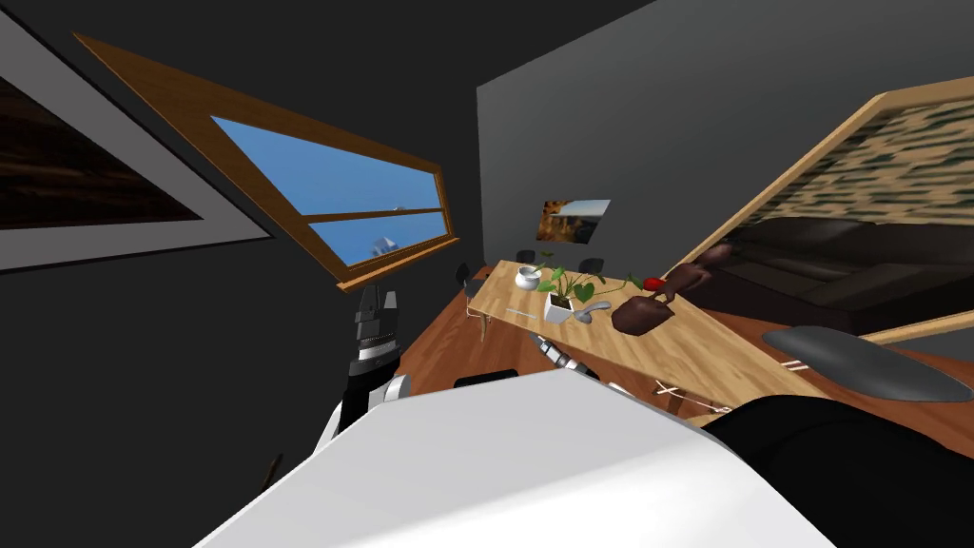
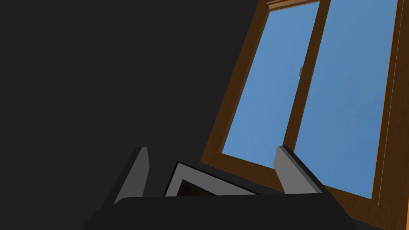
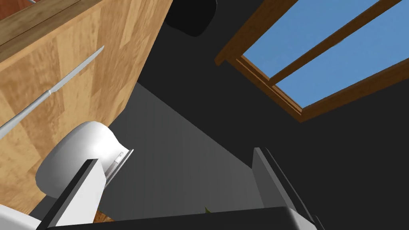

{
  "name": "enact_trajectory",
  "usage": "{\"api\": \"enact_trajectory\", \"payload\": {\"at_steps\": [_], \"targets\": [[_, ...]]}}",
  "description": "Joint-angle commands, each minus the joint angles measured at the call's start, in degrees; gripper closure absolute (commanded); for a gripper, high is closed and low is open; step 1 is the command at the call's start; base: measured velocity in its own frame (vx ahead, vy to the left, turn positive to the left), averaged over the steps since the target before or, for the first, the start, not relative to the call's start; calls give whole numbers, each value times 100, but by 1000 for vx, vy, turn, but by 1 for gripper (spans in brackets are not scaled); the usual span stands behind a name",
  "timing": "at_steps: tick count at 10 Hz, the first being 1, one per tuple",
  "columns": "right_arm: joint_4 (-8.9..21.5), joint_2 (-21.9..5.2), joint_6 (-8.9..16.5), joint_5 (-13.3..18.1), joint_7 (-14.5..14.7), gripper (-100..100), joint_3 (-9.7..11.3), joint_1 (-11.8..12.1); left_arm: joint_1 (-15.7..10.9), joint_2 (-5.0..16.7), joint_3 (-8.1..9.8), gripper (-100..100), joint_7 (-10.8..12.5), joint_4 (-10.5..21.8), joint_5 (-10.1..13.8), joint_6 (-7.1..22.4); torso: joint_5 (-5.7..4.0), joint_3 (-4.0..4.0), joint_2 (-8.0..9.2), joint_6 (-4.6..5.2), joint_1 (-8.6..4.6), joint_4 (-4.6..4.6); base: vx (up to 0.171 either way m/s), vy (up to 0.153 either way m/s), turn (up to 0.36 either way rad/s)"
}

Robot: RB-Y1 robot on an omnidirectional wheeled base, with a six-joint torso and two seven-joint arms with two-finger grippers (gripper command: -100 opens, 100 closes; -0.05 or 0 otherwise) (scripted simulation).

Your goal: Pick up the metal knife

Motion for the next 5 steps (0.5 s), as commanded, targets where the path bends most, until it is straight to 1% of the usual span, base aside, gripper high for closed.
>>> {"api": "enact_trajectory", "payload": {"at_steps": [1, 3, 4, 5], "targets": [[211, -235, 21, 154, 45, -100, 58, 124, 0, 0, 0, 0, 0, 0, 0, 0, 0, 0, 0, 0, 0, 0, 51, 18, 186], [503, -585, 124, 397, 92, -100, 148, 341, 0, 0, 0, 0, 0, 0, 0, 0, 0, -4, -8, -3, 1, -2, 80, 27, 294], [503, -667, 124, 397, 92, -100, 148, 341, 0, 0, 0, 0, 0, 0, 0, 0, 1, -6, -11, -3, 3, -2, 60, 15, 92], [652, -880, 179, 515, 120, -100, 201, 444, 1, 0, 0, 0, 0, 0, 0, 0, 1, -3, -5, 2, 2, -1, 55, 23, 193]]}}
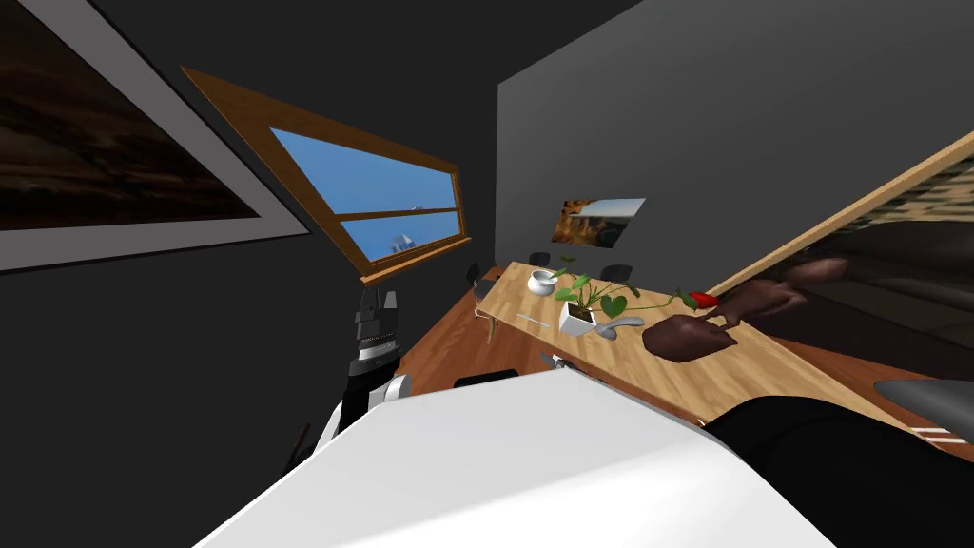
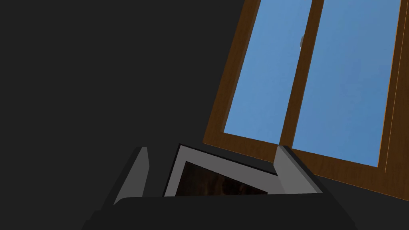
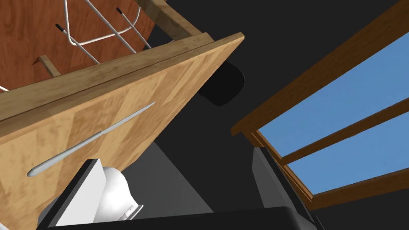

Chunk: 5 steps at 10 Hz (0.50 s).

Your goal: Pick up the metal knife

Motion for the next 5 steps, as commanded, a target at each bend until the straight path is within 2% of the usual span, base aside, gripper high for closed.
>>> {"api": "enact_trajectory", "payload": {"at_steps": [1, 2, 4, 5], "targets": [[278, -262, 68, 195, 82, -100, 107, 138, 0, 0, 0, 0, 0, 0, 0, 0, 0, 0, 0, 0, 0, 0, 76, 26, 253], [278, -262, 68, 195, 82, -100, 107, 138, 0, 0, 0, 0, 0, 0, 0, 0, -2, -3, -5, 1, 0, -1, 63, 14, 109], [579, -673, 184, 409, 155, -100, 244, 316, 0, 0, 0, 0, 0, 0, 0, 0, 0, -1, -2, -2, 5, 0, 72, 32, 278], [579, -673, 184, 409, 155, -100, 244, 316, 1, 0, 0, 0, 0, 0, 0, 0, 1, -5, -9, 1, 6, -2, 74, 10, 73]]}}
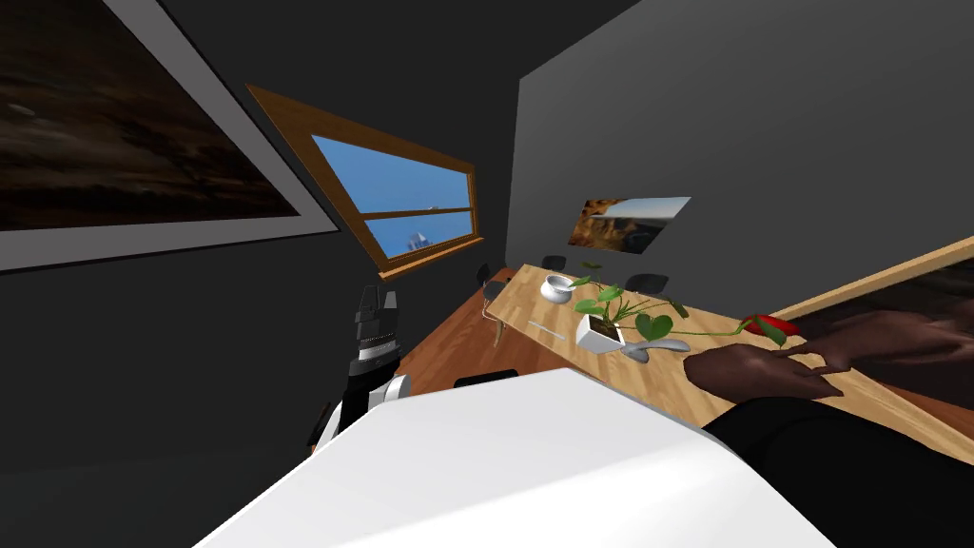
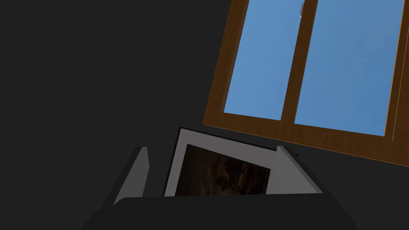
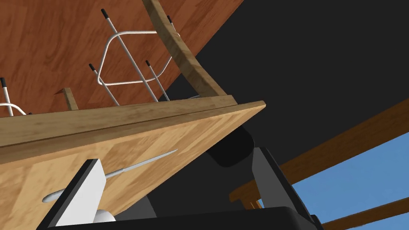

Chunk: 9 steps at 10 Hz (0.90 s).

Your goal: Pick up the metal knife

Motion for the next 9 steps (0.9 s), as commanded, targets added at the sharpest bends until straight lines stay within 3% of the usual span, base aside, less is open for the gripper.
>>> {"api": "enact_trajectory", "payload": {"at_steps": [1, 2, 6, 7, 8, 9], "targets": [[277, -204, 3, 124, 67, -100, 103, 66, 0, 0, 0, 0, 0, 0, 0, 0, 0, 0, 0, 0, 0, 0, 72, 18, 210], [277, -204, 3, 124, 67, -100, 103, 66, -1, 0, -1, 0, 0, 0, 0, 0, -1, 0, 0, -4, 0, 0, 55, 15, 99], [859, -930, 250, 451, 271, -100, 471, 309, -1, 0, -1, 0, 0, 0, 0, 0, 1, -7, -13, -6, 4, -2, 96, 32, 306], [859, -930, 250, 451, 271, -100, 471, 309, 0, 0, -1, 0, 0, 0, 0, 0, 2, -13, -23, -5, 9, -4, 97, 12, 62], [1113, -1210, 367, 567, 383, -100, 682, 375, 1, 0, 0, 0, 0, 0, 0, 0, 2, -7, -11, 3, 7, -3, 129, 28, 374], [1113, -1211, 367, 567, 383, -100, 682, 375, -1, 0, -1, 0, 0, 0, 0, 0, 2, -11, -20, -7, 9, -4, 115, 18, 221]]}}
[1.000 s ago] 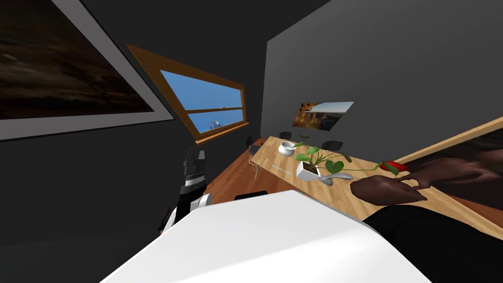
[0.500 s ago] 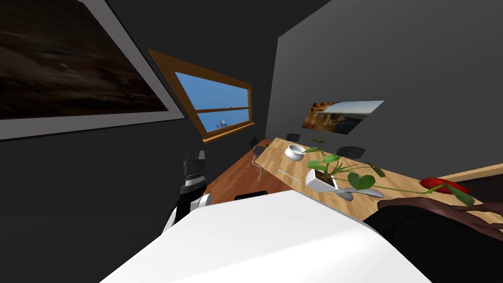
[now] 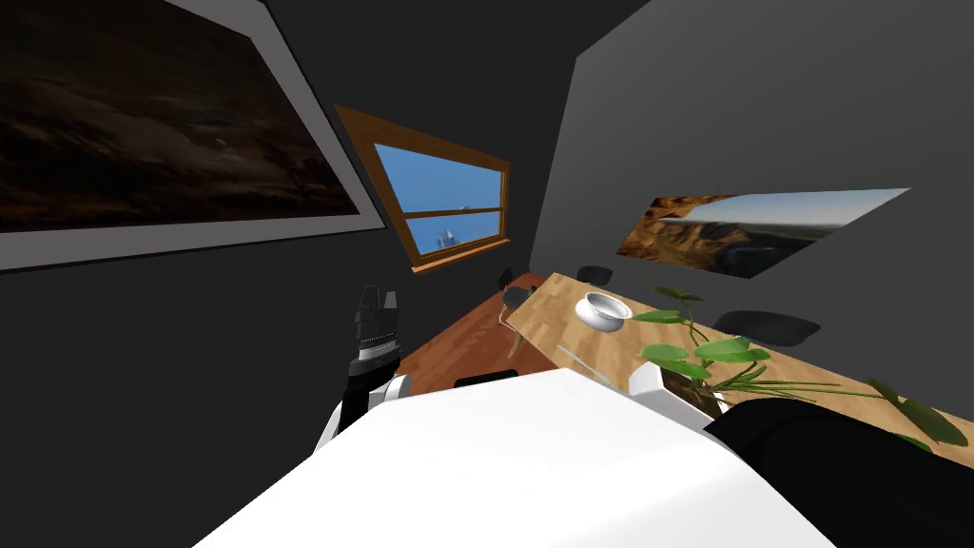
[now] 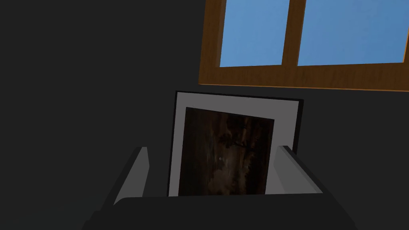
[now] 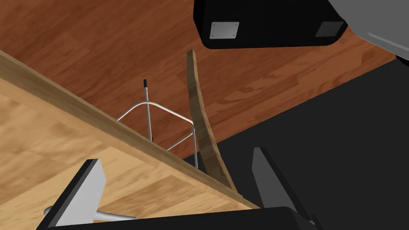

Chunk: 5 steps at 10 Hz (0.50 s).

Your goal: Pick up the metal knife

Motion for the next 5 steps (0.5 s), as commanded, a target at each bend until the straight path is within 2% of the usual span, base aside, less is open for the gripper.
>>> {"api": "enact_trajectory", "payload": {"at_steps": [1, 2, 5], "targets": [[171, -168, 66, 59, 57, -100, 148, 10, 0, 0, 0, 0, 0, 0, 0, 0, 0, 0, 0, 0, 0, 0, 75, 17, 163], [281, -268, 121, 95, 118, -100, 265, 18, -1, 0, 0, 0, 0, 0, 0, 0, 0, 7, 12, 0, 1, 2, 83, 21, 222], [572, -492, 275, 163, 303, -100, 627, -7, 0, 0, 0, 0, 0, 0, 0, 0, -1, -4, -8, -2, -2, -1, 135, 9, 282]]}}
